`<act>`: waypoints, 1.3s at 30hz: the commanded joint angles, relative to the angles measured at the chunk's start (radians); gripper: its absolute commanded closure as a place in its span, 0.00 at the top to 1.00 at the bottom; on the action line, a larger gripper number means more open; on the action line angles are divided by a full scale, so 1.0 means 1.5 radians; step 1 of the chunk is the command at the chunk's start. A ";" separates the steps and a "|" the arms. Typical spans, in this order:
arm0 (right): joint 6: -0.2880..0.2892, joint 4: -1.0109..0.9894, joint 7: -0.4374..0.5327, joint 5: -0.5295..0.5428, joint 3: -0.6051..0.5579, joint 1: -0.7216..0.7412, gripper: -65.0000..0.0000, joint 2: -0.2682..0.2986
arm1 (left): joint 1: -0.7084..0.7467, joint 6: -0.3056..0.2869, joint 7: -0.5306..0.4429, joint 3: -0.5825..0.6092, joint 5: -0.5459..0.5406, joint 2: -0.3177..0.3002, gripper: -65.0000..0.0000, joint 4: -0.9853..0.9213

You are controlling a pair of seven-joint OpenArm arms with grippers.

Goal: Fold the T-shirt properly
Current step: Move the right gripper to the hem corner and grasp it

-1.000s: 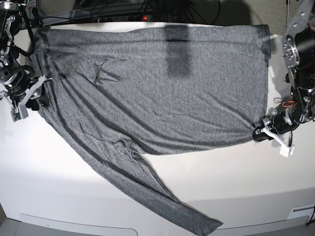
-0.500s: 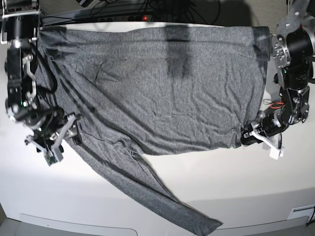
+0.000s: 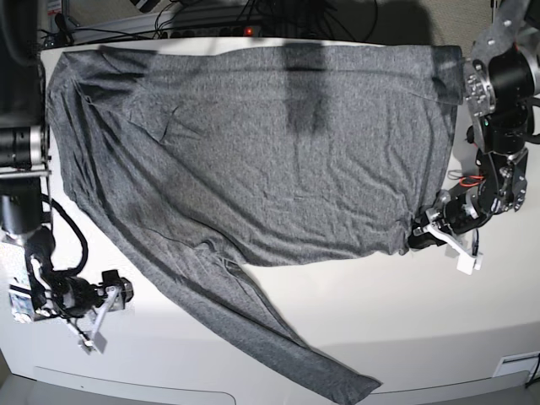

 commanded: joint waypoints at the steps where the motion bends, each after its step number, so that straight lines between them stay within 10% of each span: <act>1: 0.009 -0.022 0.007 -0.003 -0.005 0.034 0.57 -0.003 | -0.011 0.008 0.014 0.001 0.017 -0.007 0.00 0.004; 14: -0.026 -0.226 0.221 -0.229 -0.013 0.061 0.57 -0.077 | -0.010 0.008 0.015 0.001 0.017 -0.007 0.00 0.004; 28: -0.025 -0.235 0.218 -0.229 -0.013 0.002 0.57 -0.078 | -0.011 0.008 0.015 0.001 0.017 -0.007 0.00 0.004; 39: -0.002 -0.235 0.167 -0.225 -0.013 -0.012 0.26 -0.078 | -0.011 0.008 0.017 0.001 0.017 -0.007 0.00 0.004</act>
